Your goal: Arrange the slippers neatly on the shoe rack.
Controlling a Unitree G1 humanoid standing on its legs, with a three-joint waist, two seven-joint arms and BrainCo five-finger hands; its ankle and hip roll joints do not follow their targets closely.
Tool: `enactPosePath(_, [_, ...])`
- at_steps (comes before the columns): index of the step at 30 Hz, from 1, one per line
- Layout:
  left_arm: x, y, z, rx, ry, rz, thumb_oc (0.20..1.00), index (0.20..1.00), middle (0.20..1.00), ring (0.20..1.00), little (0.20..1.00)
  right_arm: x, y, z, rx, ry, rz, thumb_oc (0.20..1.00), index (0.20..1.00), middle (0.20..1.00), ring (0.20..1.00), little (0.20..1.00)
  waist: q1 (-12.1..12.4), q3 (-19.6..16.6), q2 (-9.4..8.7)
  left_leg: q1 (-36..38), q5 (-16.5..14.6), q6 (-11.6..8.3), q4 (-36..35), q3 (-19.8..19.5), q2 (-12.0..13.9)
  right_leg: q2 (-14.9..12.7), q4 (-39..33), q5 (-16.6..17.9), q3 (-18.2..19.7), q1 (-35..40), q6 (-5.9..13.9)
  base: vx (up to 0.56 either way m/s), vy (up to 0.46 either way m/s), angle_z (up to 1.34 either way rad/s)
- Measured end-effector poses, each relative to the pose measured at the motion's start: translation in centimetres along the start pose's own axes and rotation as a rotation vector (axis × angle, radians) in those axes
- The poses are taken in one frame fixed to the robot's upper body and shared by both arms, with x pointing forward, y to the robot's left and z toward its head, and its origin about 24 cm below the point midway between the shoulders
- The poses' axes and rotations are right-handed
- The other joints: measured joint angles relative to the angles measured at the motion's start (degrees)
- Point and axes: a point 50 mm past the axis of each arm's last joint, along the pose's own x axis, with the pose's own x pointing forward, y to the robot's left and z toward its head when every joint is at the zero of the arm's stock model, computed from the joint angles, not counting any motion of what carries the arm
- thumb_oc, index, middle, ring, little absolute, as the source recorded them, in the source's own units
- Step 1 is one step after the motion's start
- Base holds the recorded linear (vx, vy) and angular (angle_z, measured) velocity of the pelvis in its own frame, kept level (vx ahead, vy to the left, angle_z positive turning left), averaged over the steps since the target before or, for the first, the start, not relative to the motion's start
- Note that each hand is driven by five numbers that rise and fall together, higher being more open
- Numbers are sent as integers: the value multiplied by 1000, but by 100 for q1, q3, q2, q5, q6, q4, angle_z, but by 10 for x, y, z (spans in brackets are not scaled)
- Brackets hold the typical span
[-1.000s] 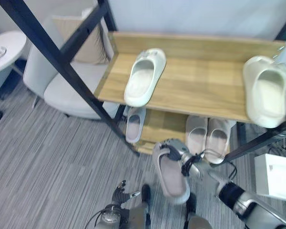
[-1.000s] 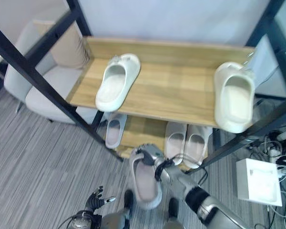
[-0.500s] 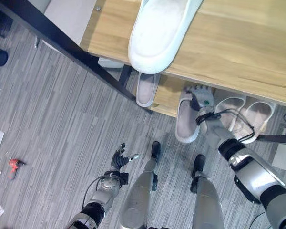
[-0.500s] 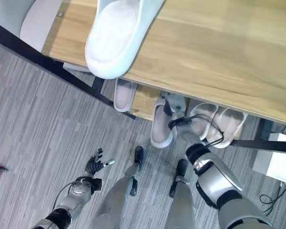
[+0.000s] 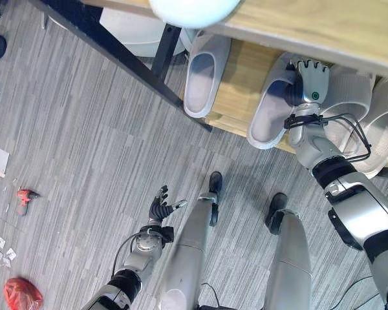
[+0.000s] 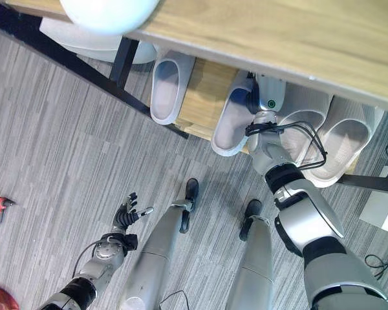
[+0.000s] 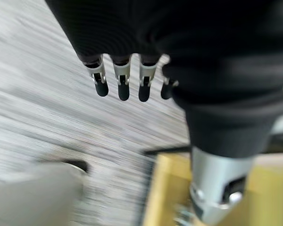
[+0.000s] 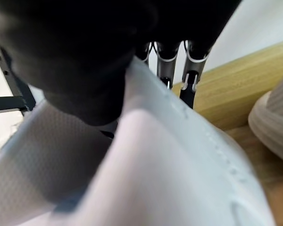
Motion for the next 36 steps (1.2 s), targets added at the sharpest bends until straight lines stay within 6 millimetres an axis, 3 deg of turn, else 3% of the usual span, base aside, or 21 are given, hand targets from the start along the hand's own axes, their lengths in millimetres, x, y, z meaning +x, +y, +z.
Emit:
enactPosePath(8, [-7, 6, -10, 12, 37, 12, 1000, 1000, 1000, 1000, 1000, 15, -15, 11, -3, -62, -72, 200, 200, 200, 200, 200, 139, -35, 5, -296, -48, 5, 246, -101, -108, -123, 345, -115, -1, -255, 10, 28, -5, 10])
enactPosePath(12, [-12, 8, -17, 20, 60, 5, 1000, 1000, 1000, 1000, 1000, 22, -18, 18, -7, -87, -90, 200, 200, 200, 200, 200, 341, -264, -25, -484, -52, 8, 355, -162, -135, -154, 407, -165, -122, -352, 14, 25, -9, 11])
enactPosePath(15, [-15, 7, -20, 31, 72, -5, 1000, 1000, 1000, 1000, 1000, 23, -17, 13, -30, -69, -81, 200, 200, 200, 200, 200, 418, -394, -38, -530, -67, -10, 429, -201, -207, -225, 482, -246, -150, -346, 31, 20, -5, 12])
enactPosePath(16, [-15, 6, -21, 34, 75, -12, 1000, 1000, 1000, 1000, 1000, 23, -14, 10, -53, -62, -66, 492, 492, 492, 492, 492, 426, -441, -42, -549, -73, -11, 458, -214, -219, -244, 488, -255, -158, -345, 35, 27, 7, 8])
enactPosePath(17, [-16, 6, -22, 34, 76, -15, 1000, 1000, 1000, 1000, 1000, 23, -12, 6, -74, -53, -53, 1000, 1000, 1000, 1000, 1000, 433, -466, -46, -562, -82, -4, 480, -222, -224, -249, 491, -260, -158, -345, 41, 18, 24, 4])
enactPosePath(22, [-20, 8, -26, 34, 94, -12, 1000, 1000, 1000, 1000, 1000, 13, -1, -13, -136, 26, 17, 1000, 1000, 1000, 1000, 1000, 386, -560, -107, -576, -136, 73, 525, -203, -224, -252, 470, -256, -143, -348, 54, 9, 13, -3])
enactPosePath(30, [-19, 8, -26, 37, 96, -11, 1000, 1000, 1000, 1000, 1000, 5, 11, 5, -68, 27, 45, 1000, 1000, 1000, 1000, 1000, 256, -762, -275, -529, -164, 74, 525, -155, -140, -165, 362, -198, -114, -297, 88, -2, 6, -6])
enactPosePath(36, [-18, 8, -25, 43, 97, 0, 1000, 1000, 1000, 1000, 1000, -7, 17, 12, 45, 76, 51, 1000, 1000, 1000, 1000, 1000, 132, -764, -280, -368, -194, 82, 518, -140, -89, -102, 218, -147, -106, -88, 110, -3, 0, -5])
